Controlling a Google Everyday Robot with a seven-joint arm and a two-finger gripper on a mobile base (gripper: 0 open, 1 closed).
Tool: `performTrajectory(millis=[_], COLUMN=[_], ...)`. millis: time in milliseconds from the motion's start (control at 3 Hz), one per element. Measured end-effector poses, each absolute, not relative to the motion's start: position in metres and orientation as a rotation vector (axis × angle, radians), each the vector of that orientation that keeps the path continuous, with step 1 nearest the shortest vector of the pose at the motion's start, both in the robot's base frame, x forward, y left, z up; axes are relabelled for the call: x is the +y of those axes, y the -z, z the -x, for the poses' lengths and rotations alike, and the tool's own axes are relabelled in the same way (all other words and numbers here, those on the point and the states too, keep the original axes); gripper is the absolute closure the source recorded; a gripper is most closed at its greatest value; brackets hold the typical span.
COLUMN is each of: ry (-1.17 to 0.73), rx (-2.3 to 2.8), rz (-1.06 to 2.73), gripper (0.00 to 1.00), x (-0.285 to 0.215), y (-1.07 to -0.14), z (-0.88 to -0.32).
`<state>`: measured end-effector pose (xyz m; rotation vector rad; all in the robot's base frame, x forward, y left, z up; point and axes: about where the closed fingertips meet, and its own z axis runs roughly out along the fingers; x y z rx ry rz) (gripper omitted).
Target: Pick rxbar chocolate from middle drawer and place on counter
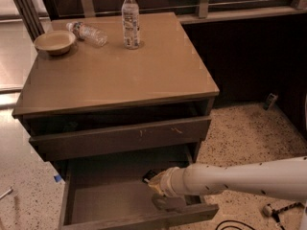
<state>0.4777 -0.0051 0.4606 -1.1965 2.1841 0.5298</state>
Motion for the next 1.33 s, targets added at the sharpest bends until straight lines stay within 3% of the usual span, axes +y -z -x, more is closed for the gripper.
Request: performTrajectory(millis=[333,667,1000,1333], ry=[-0.498,-0.474,-0.506,-0.53], rx=[2.202,2.225,2.22,2.219], rz=[1.202,1.187,1.165,1.144], gripper=[0.82,0.43,0.22,0.2], x=[-0.009,-0.014,-0.015,-0.015], y=[-0.441,-0.415,-0.396,-0.381], z=[-0.478,-0.482,-0.484,-0.488])
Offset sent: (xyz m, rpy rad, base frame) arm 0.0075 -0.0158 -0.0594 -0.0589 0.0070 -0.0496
